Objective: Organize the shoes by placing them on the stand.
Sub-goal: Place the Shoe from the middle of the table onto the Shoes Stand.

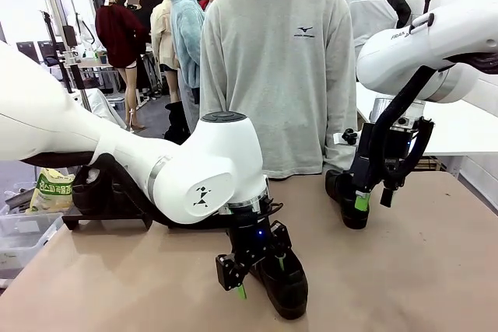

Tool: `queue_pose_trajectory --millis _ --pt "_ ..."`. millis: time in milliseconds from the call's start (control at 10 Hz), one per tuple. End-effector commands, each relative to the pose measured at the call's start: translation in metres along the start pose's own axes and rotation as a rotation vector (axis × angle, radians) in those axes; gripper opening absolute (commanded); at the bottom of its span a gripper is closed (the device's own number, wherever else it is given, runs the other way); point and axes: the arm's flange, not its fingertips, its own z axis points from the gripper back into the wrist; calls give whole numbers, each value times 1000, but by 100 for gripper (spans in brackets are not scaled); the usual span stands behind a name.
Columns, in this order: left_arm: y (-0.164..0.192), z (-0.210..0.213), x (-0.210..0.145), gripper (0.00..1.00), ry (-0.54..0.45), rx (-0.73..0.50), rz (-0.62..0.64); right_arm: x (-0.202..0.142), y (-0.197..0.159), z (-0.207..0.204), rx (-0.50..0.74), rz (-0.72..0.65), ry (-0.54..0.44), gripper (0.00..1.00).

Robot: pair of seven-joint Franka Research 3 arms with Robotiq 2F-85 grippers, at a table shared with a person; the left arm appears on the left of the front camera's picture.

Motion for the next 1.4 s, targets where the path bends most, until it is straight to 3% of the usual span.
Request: queue_pose_trajectory --millis 0,500,1200,1300 --pt "-9 -7 -5 90 -30 -18 30 -1 1 1 -6 0 9 100" --pt "-12 -17 -5 0 -26 -5 18 -1 1 1 -6 0 9 100" --pt "-15 -1 -11 0 -11 -34 -31 -1 1 1 -6 0 9 100" --pt "-11 12 -15 0 29 -23 -27 -1 1 1 -6 0 9 100"
